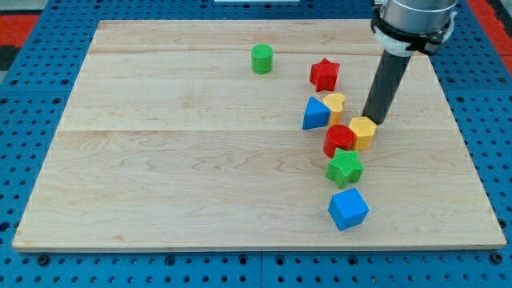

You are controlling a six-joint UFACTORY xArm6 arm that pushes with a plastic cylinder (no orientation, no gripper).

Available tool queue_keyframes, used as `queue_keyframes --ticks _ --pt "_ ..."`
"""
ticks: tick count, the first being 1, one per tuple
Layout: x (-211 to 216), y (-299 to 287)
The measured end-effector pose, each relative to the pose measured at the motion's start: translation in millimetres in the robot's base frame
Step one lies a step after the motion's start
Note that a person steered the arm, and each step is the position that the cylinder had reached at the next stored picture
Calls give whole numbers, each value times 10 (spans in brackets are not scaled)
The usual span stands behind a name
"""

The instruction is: Move the yellow heart and the blue triangle down a bit

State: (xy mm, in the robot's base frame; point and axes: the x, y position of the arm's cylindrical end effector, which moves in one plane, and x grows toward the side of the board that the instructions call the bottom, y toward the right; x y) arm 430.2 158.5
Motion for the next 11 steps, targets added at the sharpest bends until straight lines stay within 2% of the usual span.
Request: queue_keyframes --ticks 1,2,3,5,7,8,9,11 --pt "246 -109" --pt "519 30" --pt "482 114" --pt "-156 304" --pt "-664 58" --pt "-780 -298" --pt "-610 -542" --pt "-21 -596"
